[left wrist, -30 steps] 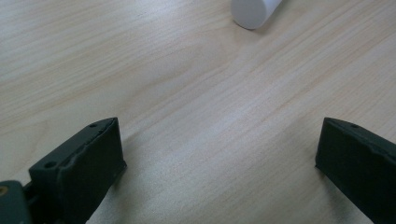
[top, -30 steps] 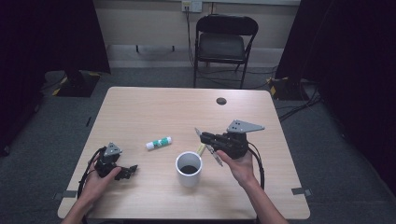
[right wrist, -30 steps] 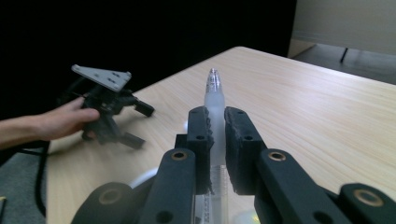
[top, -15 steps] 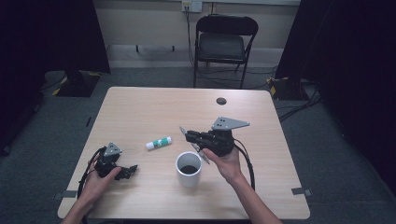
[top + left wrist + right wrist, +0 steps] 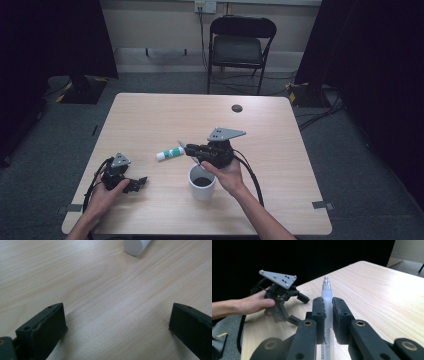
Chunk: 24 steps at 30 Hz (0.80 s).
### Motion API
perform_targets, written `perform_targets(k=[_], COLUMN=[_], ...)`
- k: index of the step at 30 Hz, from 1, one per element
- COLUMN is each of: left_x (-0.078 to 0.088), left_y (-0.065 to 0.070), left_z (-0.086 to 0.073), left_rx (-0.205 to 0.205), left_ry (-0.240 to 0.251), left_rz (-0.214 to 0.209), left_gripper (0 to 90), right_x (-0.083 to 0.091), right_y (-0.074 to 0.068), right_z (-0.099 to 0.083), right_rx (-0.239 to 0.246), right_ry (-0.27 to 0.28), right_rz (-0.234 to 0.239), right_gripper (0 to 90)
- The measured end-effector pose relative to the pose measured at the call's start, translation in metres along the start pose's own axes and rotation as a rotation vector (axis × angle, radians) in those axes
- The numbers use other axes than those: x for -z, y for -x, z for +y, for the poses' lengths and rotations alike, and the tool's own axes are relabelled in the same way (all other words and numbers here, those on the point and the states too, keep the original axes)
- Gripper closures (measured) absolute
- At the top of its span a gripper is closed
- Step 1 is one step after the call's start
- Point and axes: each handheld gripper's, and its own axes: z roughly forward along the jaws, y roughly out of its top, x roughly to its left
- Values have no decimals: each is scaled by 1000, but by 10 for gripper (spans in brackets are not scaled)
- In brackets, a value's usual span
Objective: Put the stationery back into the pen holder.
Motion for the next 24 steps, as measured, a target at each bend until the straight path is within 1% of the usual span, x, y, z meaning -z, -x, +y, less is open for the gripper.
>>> perform_targets(k=[5,9,12,14,19,24], left_x=[0,0,0,0,0,0], left_y=[0,0,0,0,0,0], left_z=[0,0,0,0,0,0], left_rx=[2,0,1,0,0,0], left_ry=[0,0,0,0,0,1], left_rz=[-3,0,-1,-1,0,0], left_gripper=[3,3,3,3,3,3], right_x=[-3,-1,2,3,11,22], right_y=[1,1,0,-1,-3,-8], right_z=[-5,-9,-11,-13,-18,-20], right_rx=[-1,-5,-2,1,3,12], right_ry=[-15,-32,-34,-46,-60,-55], right_rz=[-5,-6,-4,-2,-7,4], right_gripper=[807,807,807,807,808,806])
